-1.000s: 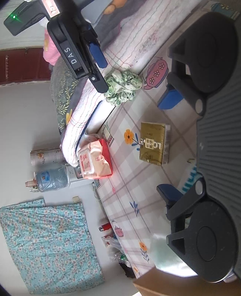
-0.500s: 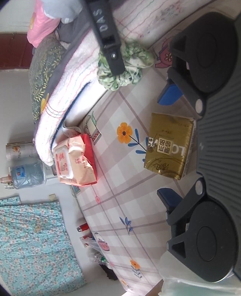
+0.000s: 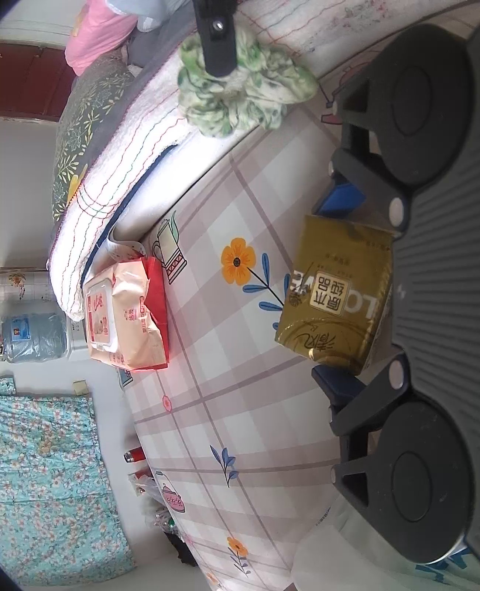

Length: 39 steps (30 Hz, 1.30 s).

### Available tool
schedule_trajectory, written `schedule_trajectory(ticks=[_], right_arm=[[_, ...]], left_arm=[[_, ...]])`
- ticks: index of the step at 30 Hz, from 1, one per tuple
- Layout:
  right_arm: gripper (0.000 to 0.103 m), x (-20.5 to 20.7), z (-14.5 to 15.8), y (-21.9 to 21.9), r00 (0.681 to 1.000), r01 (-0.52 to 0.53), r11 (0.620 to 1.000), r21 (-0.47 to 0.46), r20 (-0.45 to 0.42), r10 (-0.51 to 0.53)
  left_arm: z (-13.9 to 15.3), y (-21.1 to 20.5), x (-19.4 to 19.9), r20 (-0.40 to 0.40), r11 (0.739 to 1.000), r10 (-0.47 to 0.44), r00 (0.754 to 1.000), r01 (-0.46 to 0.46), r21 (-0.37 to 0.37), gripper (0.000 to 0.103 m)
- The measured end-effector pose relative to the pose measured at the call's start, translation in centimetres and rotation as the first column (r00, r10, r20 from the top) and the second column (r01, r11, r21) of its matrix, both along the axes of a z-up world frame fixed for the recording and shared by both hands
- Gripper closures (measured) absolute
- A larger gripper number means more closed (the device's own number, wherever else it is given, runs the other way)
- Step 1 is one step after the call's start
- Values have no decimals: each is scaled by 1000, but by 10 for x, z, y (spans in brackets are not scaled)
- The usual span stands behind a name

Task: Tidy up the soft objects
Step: 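Lift the gold packet with the left gripper while the right gripper carries the scrunchie toward the box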

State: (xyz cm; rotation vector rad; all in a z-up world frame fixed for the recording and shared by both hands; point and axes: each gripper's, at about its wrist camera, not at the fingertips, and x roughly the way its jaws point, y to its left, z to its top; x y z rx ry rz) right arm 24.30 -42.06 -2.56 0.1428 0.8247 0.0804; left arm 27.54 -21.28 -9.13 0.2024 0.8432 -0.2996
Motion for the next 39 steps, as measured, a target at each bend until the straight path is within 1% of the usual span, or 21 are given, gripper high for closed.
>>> schedule_trajectory(ticks=[3,6,15,21,25,29,34,39], right_arm=[[82,-9,9,-4,1000,11,999,45,19,-12],[82,-18,14,-5,1000,16,995,96,20,-18],[82,-45,18,3,999,39,990,136,19,-42],[82,-71,16,11,997,68,979,192,12,-72],[82,-90,13,20,994,104,964,243,3,-108],[82,-106,17,36,991,118,955,272,22,-129],[81,-121,23,58,990,98,942,320,62,-124],[81,-130,30,79,992,54,937,346,90,-90]], left_arm=[[1,0,-2,3,1000,-3,1000,3,-2,19],[4,0,-6,2,1000,-8,1000,8,-15,19],[28,1,-29,47,999,-27,999,29,-41,19],[47,12,-50,83,997,-29,996,35,-67,19],[63,33,-67,97,992,-20,995,32,-120,19],[77,57,-83,115,988,-13,993,30,-152,19],[93,92,-103,127,984,24,992,-1,-178,19],[109,134,-126,149,976,92,985,-59,-212,19]])
